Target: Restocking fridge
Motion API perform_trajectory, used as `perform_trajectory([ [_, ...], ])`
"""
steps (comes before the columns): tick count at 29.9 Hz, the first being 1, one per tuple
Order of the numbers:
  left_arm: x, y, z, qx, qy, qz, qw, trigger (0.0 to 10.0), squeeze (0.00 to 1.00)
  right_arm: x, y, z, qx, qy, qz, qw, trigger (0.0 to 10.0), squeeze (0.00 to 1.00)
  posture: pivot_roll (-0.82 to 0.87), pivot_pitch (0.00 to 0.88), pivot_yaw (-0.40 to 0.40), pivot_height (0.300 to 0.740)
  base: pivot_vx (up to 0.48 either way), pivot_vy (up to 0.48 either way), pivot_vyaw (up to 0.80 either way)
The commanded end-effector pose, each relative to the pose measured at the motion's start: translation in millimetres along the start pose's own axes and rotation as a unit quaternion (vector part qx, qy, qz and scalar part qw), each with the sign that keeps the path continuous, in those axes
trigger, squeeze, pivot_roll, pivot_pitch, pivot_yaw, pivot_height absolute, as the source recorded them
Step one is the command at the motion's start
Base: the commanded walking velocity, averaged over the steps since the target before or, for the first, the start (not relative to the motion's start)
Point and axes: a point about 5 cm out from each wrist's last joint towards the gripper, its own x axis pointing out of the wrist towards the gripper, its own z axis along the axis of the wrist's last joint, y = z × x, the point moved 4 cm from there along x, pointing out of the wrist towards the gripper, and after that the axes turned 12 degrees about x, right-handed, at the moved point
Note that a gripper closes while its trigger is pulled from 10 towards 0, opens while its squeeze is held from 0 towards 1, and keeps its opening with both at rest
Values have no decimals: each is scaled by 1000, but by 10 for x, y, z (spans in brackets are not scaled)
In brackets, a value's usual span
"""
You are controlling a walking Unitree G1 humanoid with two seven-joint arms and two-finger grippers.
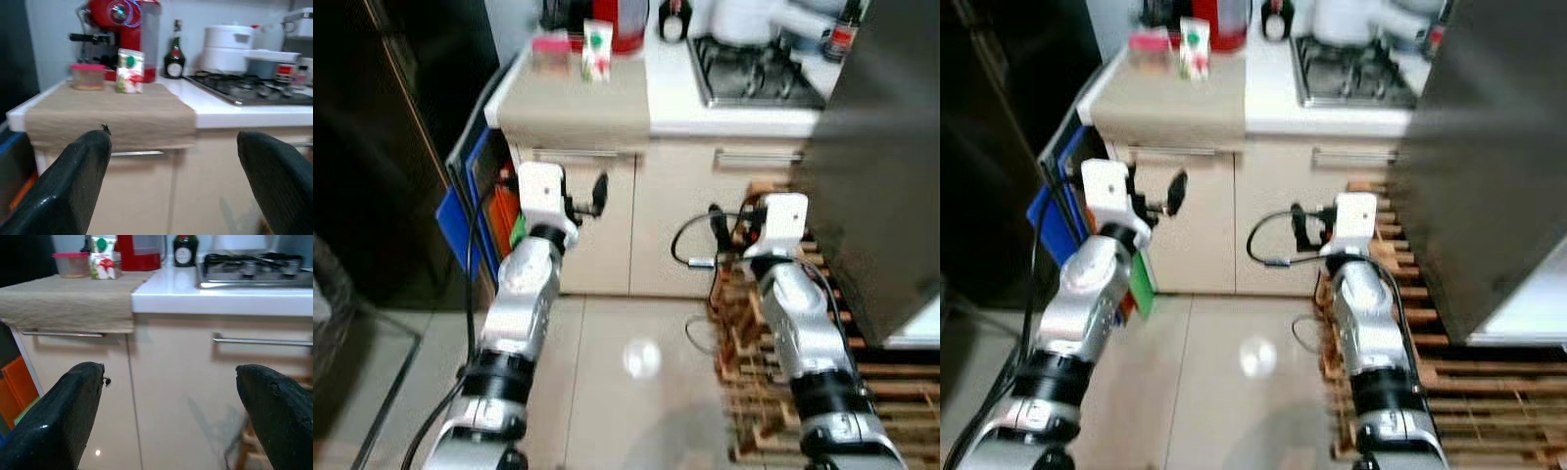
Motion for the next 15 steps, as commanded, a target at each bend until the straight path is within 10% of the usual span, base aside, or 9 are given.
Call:
perform_trajectory([
  [1,-7,102,23,16,-5,10,1000,10000,0,-7,62,-8,5,0,6,1000,10000,0,-4,0,19,740,461,0,0],
  [15,-15,265,31,13,-5,38,999,10000,0,32,141,132,7,-26,17,1000,10000,0,8,0,18,740,462,0,0],
])
